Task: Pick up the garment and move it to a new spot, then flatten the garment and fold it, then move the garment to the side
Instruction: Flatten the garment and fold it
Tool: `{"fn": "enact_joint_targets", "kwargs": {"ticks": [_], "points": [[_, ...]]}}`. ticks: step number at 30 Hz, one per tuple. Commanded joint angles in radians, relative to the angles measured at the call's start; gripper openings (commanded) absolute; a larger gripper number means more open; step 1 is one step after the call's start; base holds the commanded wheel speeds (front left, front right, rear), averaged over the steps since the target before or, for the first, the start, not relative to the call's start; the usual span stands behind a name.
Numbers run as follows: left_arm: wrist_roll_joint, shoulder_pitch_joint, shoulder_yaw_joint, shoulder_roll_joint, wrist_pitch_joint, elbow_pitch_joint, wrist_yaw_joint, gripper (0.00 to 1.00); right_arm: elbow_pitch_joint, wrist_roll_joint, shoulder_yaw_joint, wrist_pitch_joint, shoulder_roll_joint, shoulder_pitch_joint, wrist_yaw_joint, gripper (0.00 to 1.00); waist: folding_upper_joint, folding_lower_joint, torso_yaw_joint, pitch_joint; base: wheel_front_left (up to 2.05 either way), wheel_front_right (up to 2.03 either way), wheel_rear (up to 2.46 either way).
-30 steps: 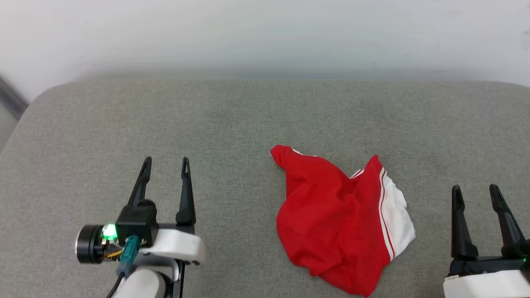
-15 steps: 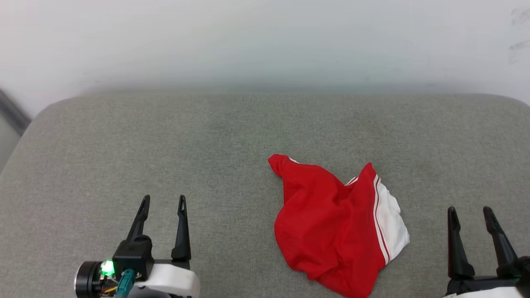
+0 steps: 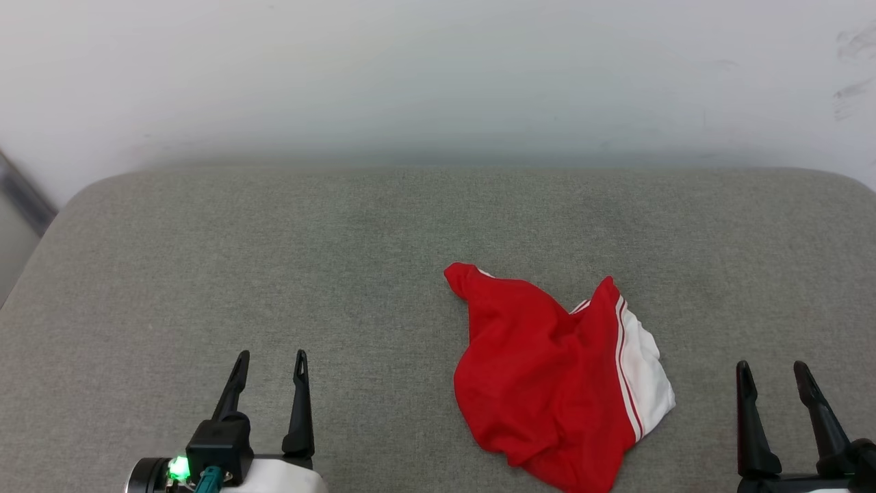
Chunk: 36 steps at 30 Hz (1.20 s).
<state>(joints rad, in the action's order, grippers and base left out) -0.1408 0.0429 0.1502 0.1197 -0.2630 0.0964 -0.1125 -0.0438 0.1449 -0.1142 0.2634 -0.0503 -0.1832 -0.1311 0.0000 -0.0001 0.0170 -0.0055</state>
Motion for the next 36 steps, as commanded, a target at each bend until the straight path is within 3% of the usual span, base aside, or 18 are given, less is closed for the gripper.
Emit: {"fn": "enact_joint_targets", "kwargs": {"ticks": [1,8,15,20,22,24,26,31,36], "points": [[0.011,0.012,-0.014,-0.005,-0.003,0.005,0.012,1.00,0.003,0.003,0.004,0.002,0.000,-0.006,0.001,1.00,0.0000,0.0001,0.000,-0.002,0.00,0.00,0.00],[0.032,0.010,-0.037,-0.022,-0.003,0.012,0.032,1.00,-0.014,-0.014,-0.005,0.002,0.000,0.040,0.001,1.00,0.0000,0.0001,0.001,-0.002,0.00,0.00,0.00],[0.049,-0.002,-0.054,-0.038,-0.003,0.015,0.049,1.00,-0.087,-0.159,0.012,0.002,-0.003,0.215,0.001,1.00,0.0000,0.0001,-0.002,0.015,0.00,0.00,0.00],[0.059,-0.015,-0.070,-0.045,-0.003,0.008,0.055,1.00,-0.080,-0.194,0.068,0.002,-0.107,0.396,0.001,1.00,0.0000,0.0001,-0.011,0.045,0.00,0.00,0.00],[0.061,-0.027,-0.080,-0.048,-0.003,0.007,0.060,1.00,-0.037,-0.170,0.103,0.002,-0.184,0.513,0.001,1.00,0.0000,0.0001,-0.015,0.064,0.00,0.00,0.00],[0.062,-0.031,-0.083,-0.049,-0.003,0.007,0.062,1.00,-0.013,-0.149,0.121,-0.015,-0.205,0.547,0.001,1.00,0.0000,0.0001,-0.016,0.070,0.00,0.00,0.00],[0.065,-0.038,-0.088,-0.051,-0.003,0.006,0.067,1.00,0.036,-0.096,0.160,-0.090,-0.251,0.629,0.001,1.00,0.0000,0.0001,-0.018,0.084,0.00,0.00,0.00],[0.070,-0.058,-0.091,-0.055,-0.003,-0.002,0.071,1.00,0.116,0.093,0.345,-0.434,-0.407,0.759,0.001,1.00,0.0000,0.0001,-0.015,0.118,0.00,0.00,0.00],[0.070,-0.080,-0.096,-0.060,-0.003,-0.011,0.076,1.00,0.097,0.325,0.578,-0.761,-0.586,0.833,0.001,1.00,0.0000,0.0001,-0.011,0.154,0.00,0.00,0.00]]}}
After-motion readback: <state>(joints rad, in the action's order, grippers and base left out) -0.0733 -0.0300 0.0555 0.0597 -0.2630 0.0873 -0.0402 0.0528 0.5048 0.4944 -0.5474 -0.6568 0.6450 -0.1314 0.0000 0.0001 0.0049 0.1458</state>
